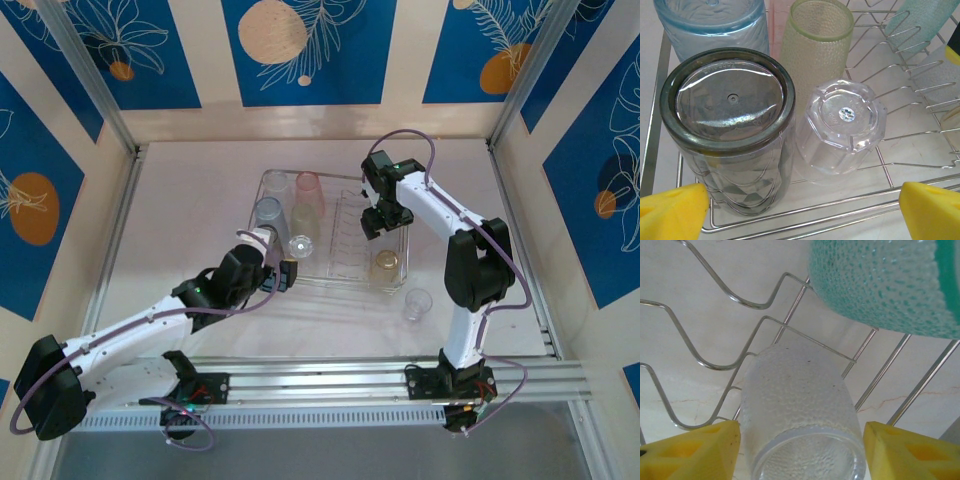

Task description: Load the cups into the dish rack

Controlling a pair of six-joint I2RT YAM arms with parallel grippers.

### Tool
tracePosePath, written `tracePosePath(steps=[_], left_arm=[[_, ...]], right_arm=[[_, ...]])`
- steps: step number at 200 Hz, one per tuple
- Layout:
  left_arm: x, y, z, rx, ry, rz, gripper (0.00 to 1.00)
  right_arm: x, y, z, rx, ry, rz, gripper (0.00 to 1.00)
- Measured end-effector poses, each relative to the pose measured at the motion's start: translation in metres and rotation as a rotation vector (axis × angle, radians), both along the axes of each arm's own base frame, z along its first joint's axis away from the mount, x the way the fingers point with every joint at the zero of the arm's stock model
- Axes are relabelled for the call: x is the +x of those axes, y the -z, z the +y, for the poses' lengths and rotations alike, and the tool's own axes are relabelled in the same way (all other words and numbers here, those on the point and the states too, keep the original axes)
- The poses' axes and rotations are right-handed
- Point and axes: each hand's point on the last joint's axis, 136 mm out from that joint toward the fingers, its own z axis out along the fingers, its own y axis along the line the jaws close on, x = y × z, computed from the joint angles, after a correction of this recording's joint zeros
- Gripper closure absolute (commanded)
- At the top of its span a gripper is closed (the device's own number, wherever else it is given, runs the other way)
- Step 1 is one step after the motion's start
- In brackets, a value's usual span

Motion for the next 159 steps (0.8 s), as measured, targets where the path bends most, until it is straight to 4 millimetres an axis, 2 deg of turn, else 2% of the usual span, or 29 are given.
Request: tracePosePath(steps=[91, 159], left_arm=[[0.0000, 0.0001, 0.0000, 0.001, 0.000, 0.000, 0.03], [0.0001, 0.0006, -0.0001, 0.002, 0.000, 0.001, 0.03]], right_arm=[[0.0022, -0.0044, -0.0019, -0.016, -0.003, -0.025, 0.51], [0.0048, -0.0057, -0.0082, -0.012, 0.060, -0.091, 0.54]])
